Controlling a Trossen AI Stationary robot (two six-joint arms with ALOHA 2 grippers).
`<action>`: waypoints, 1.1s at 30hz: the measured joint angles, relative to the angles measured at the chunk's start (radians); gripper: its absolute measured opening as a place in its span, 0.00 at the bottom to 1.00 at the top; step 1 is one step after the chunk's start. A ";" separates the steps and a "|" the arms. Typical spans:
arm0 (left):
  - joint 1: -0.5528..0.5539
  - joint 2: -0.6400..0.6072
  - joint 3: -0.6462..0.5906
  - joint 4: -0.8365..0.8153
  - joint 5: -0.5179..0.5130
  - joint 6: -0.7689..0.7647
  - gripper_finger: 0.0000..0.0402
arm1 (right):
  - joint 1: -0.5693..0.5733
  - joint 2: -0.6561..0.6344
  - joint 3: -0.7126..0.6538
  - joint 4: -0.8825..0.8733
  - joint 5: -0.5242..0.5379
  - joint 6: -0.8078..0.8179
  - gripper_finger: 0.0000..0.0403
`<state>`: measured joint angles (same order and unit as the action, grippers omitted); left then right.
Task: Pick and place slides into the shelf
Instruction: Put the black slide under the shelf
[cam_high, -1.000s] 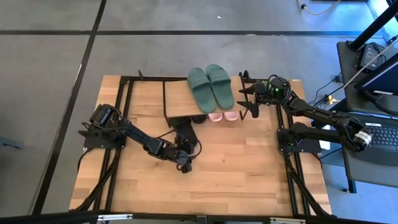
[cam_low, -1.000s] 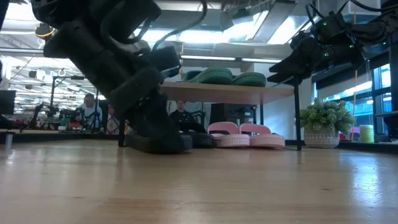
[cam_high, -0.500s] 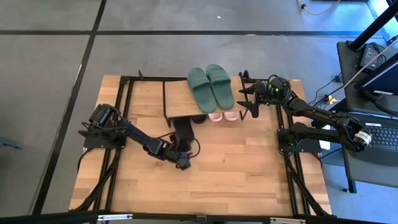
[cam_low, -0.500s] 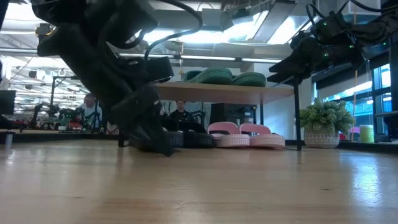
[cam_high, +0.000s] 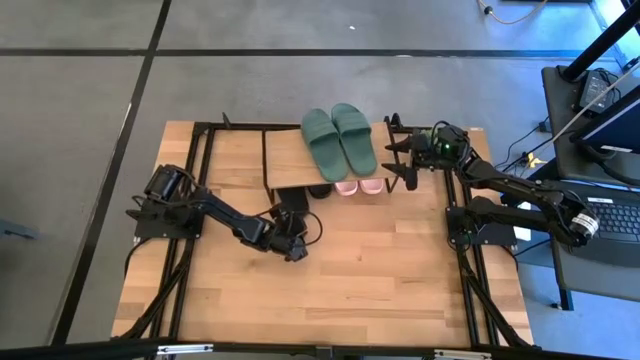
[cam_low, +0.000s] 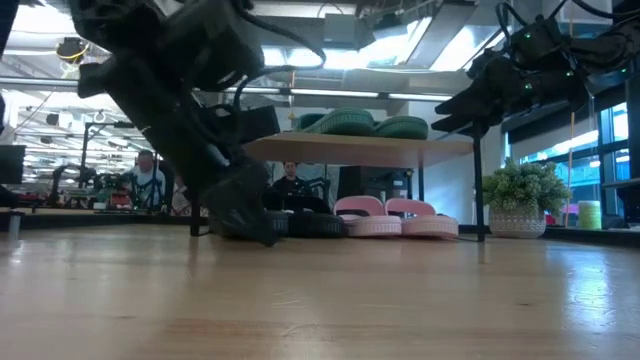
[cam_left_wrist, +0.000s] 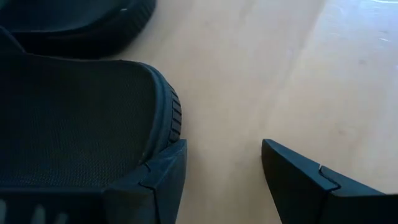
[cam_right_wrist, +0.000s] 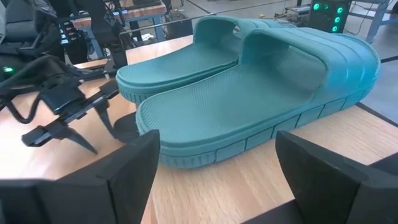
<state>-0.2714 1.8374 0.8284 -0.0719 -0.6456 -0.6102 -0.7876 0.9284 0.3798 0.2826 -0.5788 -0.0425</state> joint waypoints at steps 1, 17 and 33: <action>0.009 0.000 0.000 0.000 0.000 0.001 0.49 | 0.000 -0.002 0.000 0.000 -0.001 0.000 0.79; 0.101 0.000 0.000 -0.071 -0.007 0.077 0.49 | 0.000 -0.005 0.003 -0.018 -0.002 -0.013 0.79; 0.081 -0.013 -0.003 -0.076 0.001 0.122 0.49 | 0.000 -0.007 0.005 -0.024 -0.002 -0.011 0.79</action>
<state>-0.1901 1.8242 0.8256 -0.1483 -0.6446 -0.4882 -0.7876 0.9218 0.3843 0.2588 -0.5812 -0.0540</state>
